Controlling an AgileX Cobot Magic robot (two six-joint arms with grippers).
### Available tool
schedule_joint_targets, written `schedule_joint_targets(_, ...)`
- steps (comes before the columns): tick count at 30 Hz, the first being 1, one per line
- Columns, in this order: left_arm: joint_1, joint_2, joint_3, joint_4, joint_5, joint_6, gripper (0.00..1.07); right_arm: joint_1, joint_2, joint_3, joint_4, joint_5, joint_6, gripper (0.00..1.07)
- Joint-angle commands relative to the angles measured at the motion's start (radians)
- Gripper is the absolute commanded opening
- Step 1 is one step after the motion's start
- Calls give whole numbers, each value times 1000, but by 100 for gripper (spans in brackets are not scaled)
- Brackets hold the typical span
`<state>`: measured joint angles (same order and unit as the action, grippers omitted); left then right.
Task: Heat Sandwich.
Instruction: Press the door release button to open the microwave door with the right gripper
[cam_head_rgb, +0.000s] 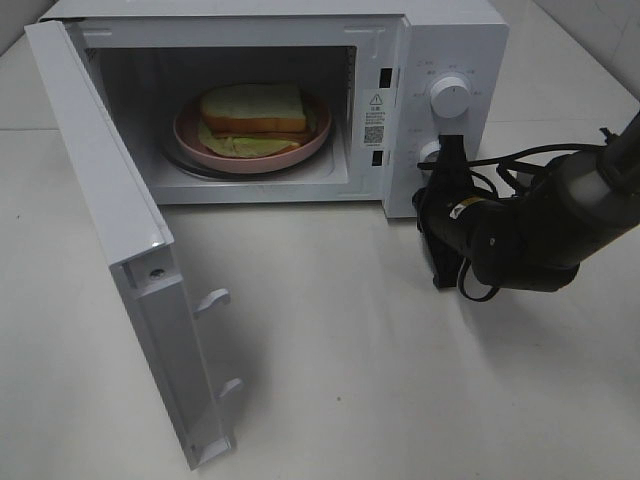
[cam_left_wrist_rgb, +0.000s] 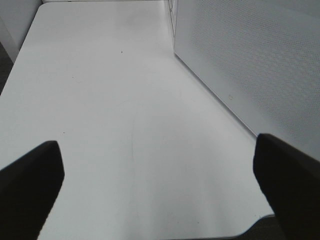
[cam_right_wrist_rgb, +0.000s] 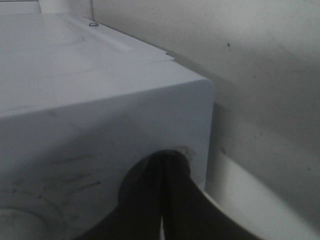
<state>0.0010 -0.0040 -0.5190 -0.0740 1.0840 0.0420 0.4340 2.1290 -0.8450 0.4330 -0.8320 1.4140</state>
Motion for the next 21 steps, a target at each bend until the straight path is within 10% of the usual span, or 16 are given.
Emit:
schedule_joint_targets(1, -1, -17, 2, -5, -13, -5, 98, -15, -20, -22, -39, -109, -6, 0)
schedule_joint_targets(21, -1, -17, 2, -5, -13, -5, 98, -12, -256, 249, -110, 54, -53, 0)
